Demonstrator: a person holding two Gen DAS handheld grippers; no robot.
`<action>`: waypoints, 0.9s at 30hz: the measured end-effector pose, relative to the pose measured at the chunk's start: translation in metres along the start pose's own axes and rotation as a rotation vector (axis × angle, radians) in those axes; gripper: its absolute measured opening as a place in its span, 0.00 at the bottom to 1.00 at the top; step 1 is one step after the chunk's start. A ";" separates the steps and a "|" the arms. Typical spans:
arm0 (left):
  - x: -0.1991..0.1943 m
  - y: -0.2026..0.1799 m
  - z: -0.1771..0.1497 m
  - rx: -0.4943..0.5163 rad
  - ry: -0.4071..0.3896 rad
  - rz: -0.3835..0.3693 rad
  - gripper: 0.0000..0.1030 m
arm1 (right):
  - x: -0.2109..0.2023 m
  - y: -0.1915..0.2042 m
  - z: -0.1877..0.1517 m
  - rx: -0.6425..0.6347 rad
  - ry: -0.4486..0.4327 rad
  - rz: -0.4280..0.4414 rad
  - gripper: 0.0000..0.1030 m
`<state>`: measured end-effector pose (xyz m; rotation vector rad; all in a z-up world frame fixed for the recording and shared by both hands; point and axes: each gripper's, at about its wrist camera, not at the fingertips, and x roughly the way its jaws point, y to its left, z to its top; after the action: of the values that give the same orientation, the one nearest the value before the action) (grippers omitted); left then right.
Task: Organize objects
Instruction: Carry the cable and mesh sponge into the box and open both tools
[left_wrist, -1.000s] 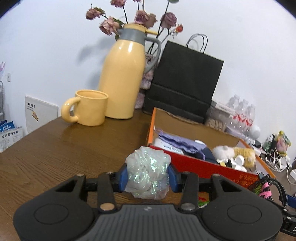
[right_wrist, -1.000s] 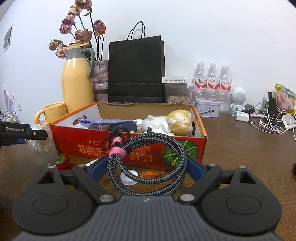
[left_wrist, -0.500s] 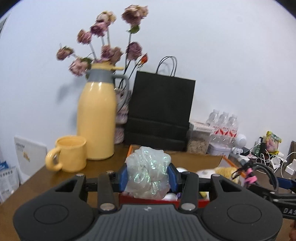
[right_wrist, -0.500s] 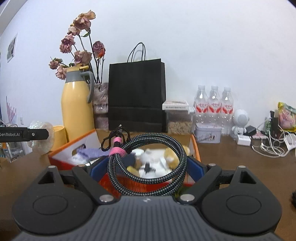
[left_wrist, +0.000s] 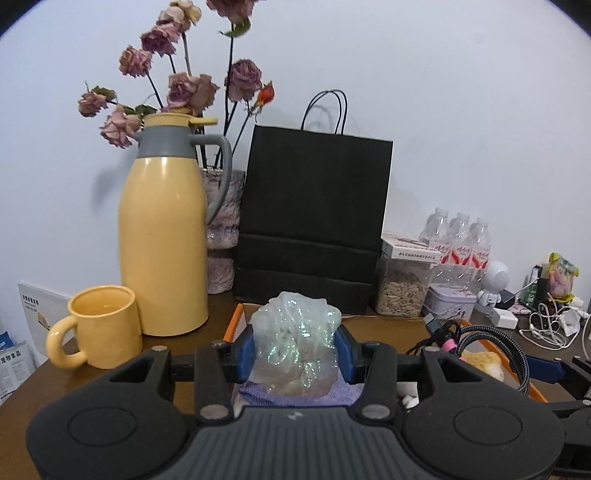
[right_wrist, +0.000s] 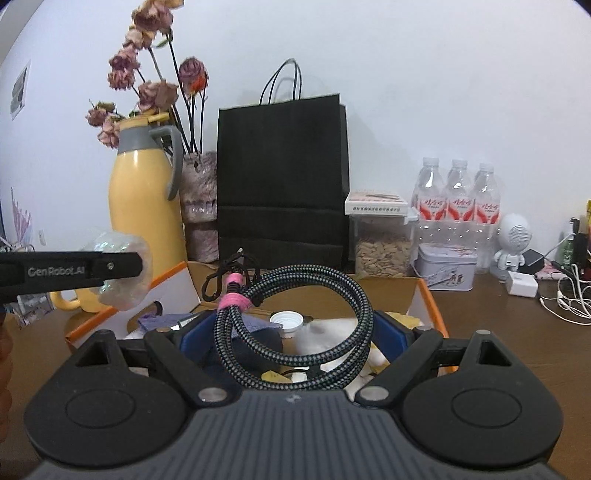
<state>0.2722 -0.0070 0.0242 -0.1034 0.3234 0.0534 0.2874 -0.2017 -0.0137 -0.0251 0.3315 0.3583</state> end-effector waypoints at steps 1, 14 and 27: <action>0.004 0.001 0.000 -0.003 0.001 0.000 0.41 | 0.004 0.000 0.000 -0.002 0.002 -0.002 0.87; 0.043 -0.004 0.002 0.051 0.029 0.025 0.57 | 0.042 -0.002 0.000 -0.027 0.064 -0.002 0.89; 0.046 -0.005 -0.002 0.062 0.056 0.025 1.00 | 0.040 -0.001 -0.004 -0.034 0.081 -0.018 1.00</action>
<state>0.3155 -0.0103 0.0085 -0.0398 0.3823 0.0651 0.3213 -0.1897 -0.0307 -0.0756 0.4047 0.3460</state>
